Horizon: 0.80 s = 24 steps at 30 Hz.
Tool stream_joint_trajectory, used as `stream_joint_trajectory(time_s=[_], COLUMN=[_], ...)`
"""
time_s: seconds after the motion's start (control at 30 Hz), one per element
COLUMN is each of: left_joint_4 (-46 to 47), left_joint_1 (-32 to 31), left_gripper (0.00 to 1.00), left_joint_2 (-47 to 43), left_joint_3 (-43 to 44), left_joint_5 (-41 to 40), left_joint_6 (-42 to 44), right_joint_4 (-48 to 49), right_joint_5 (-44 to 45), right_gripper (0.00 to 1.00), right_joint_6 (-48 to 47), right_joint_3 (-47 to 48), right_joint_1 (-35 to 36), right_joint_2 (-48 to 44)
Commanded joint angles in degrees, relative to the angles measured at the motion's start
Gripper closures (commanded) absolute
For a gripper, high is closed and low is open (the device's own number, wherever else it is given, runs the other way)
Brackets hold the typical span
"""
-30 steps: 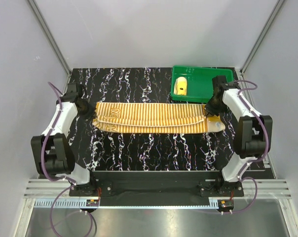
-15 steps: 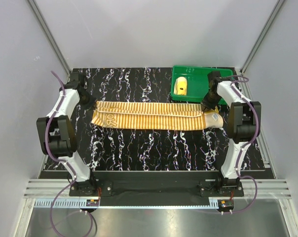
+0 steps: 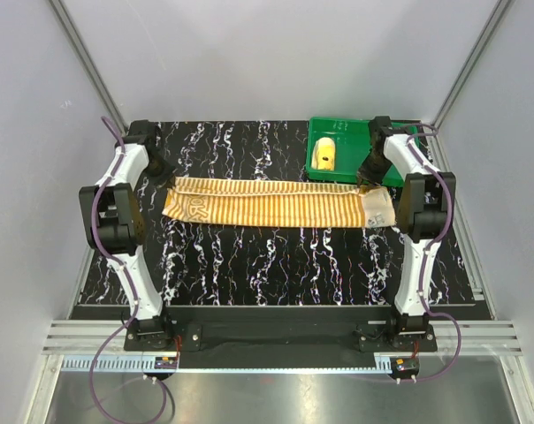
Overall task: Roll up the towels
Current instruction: Fold the towel
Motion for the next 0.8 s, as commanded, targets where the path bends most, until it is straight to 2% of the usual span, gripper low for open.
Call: stream_joint_trajectory(time_s=[0.0, 0.03, 0.1, 0.13, 0.17, 0.27, 0.37, 0.4, 0.53, 0.57, 0.67, 0.73, 0.77], left_joint_4=[-0.7, -1.8, -4.1, -4.5, -4.9, -5.8, -5.6, -5.9, -7.9, -8.1, -7.4, -4.2, -2.8], left_joint_1=[0.3, 0.3, 0.4, 0.4, 0.4, 0.9, 2.6, 3.1, 4.9, 4.9, 4.6, 4.6, 4.6], left_gripper=[1.00, 1.00, 0.96, 0.90, 0.77, 0.58, 0.50, 0.36, 0.34, 0.34, 0.34, 0.35, 0.35], left_joint_2=[5.4, 6.9, 10.6, 11.7, 12.4, 14.1, 13.8, 13.8, 13.1, 12.5, 5.2, 0.2, -4.9], left_joint_3=[7.4, 11.1, 14.5, 17.2, 18.2, 21.7, 23.7, 25.7, 28.8, 28.6, 21.9, 11.3, 6.7], left_joint_5=[0.2, 0.2, 1.7, 2.2, 3.4, 4.6, 4.8, 4.7, 3.9, 2.9, 1.2, 0.8, 0.7], left_joint_6=[2.5, 2.7, 3.3, 3.5, 3.8, 4.2, 4.0, 3.9, 4.1, 4.2, 5.3, 5.7, 6.0], right_joint_4=[-2.3, -2.5, -4.1, -4.7, -5.4, -7.5, -8.6, -8.1, -3.5, -1.9, 3.2, 5.8, 6.8], right_joint_5=[3.5, 3.8, 4.5, 4.8, 5.3, 7.6, 9.5, 9.7, 7.3, 6.1, 2.0, 0.5, -0.4], right_gripper=[0.56, 0.45, 0.36, 0.35, 0.34, 0.31, 0.30, 0.30, 0.29, 0.28, 0.27, 0.27, 0.27], right_joint_6=[-1.4, -1.6, -2.0, -2.1, -2.3, -3.2, -3.7, -3.8, -3.0, -3.2, -3.3, -3.3, -3.4], right_joint_3=[4.3, 6.0, 8.3, 9.3, 11.5, 14.1, 12.7, 11.4, 0.4, -5.4, -15.7, -20.1, -24.4], right_joint_1=[-1.3, -2.0, -2.3, -4.0, -4.3, -4.4, -4.4, -4.4, -4.4, -4.3, -4.3, -4.3, -4.3], right_joint_2=[1.2, 1.4, 1.2, 0.8, 0.5, -2.2, -6.4, -9.5, -18.7, -20.6, -26.3, -28.9, -29.6])
